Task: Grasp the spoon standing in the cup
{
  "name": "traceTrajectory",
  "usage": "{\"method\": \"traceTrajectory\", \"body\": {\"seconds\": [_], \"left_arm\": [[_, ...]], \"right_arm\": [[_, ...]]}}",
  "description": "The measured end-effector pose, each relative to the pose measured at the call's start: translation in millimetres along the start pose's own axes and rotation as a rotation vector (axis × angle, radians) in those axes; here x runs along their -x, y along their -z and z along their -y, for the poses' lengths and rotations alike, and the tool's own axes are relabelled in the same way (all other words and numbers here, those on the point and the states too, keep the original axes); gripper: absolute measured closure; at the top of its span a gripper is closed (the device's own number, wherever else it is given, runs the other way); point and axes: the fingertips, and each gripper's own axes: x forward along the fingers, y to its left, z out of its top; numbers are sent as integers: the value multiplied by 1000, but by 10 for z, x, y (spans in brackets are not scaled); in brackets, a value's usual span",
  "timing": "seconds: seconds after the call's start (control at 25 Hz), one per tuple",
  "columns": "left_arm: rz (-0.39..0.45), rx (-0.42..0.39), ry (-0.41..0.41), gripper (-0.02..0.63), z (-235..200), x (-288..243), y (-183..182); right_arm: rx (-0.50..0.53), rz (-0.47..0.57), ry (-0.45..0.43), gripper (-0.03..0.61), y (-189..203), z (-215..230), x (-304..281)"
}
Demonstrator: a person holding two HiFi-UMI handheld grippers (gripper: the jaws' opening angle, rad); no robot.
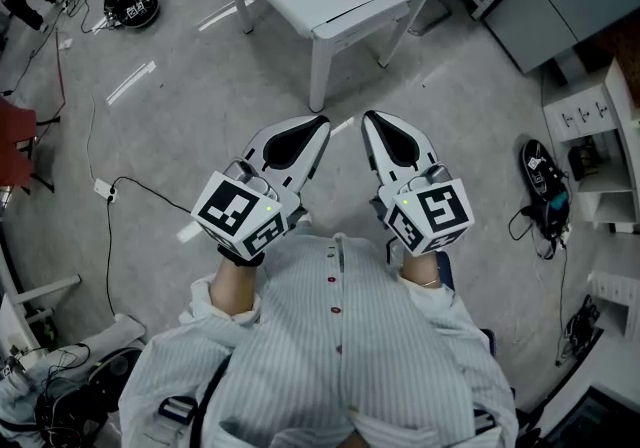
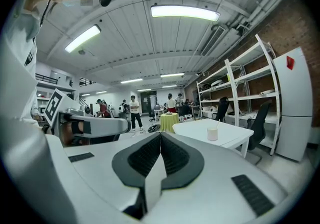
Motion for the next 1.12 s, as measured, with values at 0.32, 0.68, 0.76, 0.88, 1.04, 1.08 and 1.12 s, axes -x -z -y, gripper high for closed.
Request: {"method": "traceTrajectory", "body": {"seconds": [0.32,0.68,0.76,0.88,1.04,1.08,1.12], "left_arm": [[-26,-16,26,604,-280,203,21],[-51,-13,41,604,-493,34,126],[-50,-12,36,604,-590,-52,110],[-48,-9,23,604,-778,-233,72],[-45,-4,10,604,-1046,-592,8],[-44,-2,5,604,-1111,-693,-11],[-44,-2,0,604,-1170,-802,-30]], "right_arm": [[-27,14,50,569,73,-125,-166],[-60,-24,76,569,276,52,-345],[-61,-28,73,568,269,142,-447],[-64,-38,64,568,255,320,-642],[-67,-49,52,569,202,652,-928],[-68,-50,48,569,180,746,-997],[-68,-51,44,569,153,849,-1063]]}}
